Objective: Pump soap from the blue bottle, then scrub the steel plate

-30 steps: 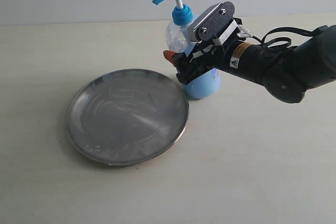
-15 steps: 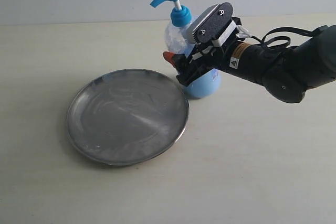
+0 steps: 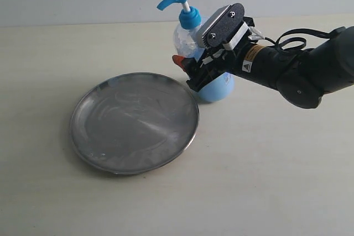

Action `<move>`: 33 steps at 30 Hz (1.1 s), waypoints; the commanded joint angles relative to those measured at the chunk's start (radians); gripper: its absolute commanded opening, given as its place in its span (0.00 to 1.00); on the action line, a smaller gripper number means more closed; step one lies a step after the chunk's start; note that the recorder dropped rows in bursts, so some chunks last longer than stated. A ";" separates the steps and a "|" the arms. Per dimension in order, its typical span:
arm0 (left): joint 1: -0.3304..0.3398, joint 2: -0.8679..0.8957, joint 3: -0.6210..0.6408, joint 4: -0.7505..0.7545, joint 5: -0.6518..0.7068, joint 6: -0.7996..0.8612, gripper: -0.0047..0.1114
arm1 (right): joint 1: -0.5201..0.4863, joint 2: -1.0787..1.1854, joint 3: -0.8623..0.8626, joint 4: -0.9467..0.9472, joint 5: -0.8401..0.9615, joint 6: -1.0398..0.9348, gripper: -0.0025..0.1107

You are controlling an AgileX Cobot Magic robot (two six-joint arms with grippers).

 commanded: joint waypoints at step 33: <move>0.003 -0.005 0.003 0.003 -0.011 -0.002 0.04 | 0.001 -0.015 -0.004 -0.008 0.010 0.089 0.02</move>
